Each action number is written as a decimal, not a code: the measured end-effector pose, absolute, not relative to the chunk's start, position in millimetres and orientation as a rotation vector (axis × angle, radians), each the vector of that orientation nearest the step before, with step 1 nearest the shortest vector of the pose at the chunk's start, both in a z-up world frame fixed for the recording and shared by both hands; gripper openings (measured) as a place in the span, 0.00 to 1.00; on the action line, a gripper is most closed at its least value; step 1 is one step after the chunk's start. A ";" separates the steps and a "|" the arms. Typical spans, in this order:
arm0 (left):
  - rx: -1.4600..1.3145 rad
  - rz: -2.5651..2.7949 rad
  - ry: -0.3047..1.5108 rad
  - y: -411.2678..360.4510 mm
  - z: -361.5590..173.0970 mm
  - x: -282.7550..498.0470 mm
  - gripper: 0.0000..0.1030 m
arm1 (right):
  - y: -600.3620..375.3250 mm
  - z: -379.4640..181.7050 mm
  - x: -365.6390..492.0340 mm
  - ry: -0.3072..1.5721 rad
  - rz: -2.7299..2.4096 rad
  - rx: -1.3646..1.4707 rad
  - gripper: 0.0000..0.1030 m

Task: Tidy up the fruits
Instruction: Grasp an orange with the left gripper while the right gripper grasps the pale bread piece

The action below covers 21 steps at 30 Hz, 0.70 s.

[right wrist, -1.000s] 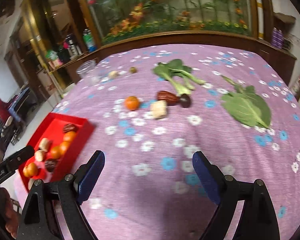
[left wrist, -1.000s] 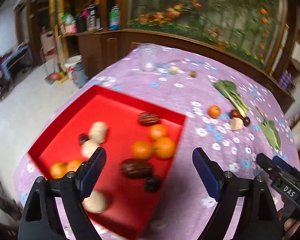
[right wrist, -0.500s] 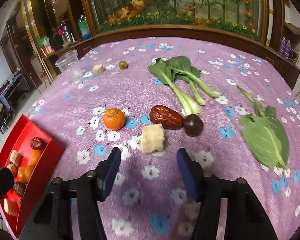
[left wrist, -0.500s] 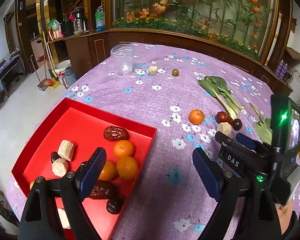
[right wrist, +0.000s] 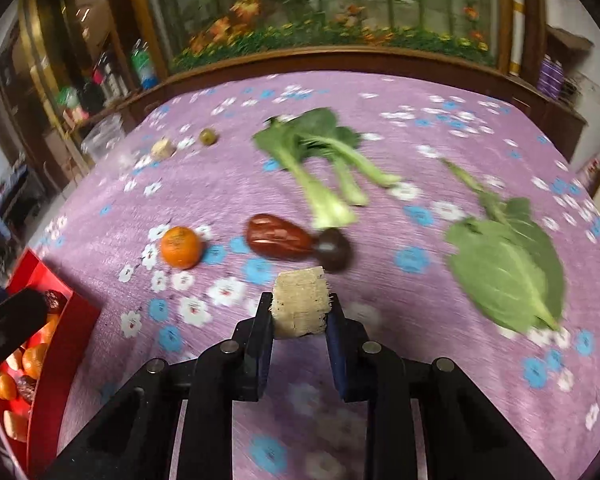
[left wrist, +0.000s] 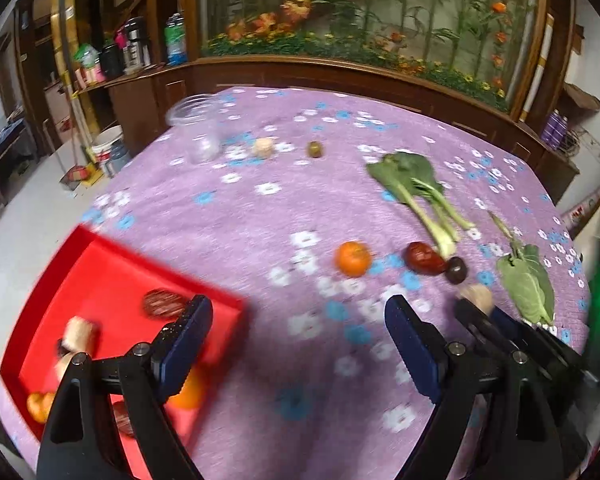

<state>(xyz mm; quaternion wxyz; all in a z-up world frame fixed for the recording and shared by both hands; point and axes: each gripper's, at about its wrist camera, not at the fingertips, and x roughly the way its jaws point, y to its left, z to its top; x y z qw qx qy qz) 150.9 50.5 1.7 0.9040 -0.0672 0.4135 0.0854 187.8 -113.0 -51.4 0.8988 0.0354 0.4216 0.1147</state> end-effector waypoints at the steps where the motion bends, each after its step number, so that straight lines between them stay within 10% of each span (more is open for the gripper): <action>1: -0.132 0.172 0.852 45.4 0.1 155.7 0.85 | -121.1 -48.2 184.4 0.863 0.231 0.092 0.25; 8: -0.069 0.166 0.873 17.5 -35.2 203.9 0.82 | -159.5 -40.7 161.4 0.793 0.204 0.170 0.25; 21: -0.086 0.185 0.896 23.4 -67.1 233.8 0.30 | -165.5 -45.5 160.3 0.773 0.275 0.229 0.26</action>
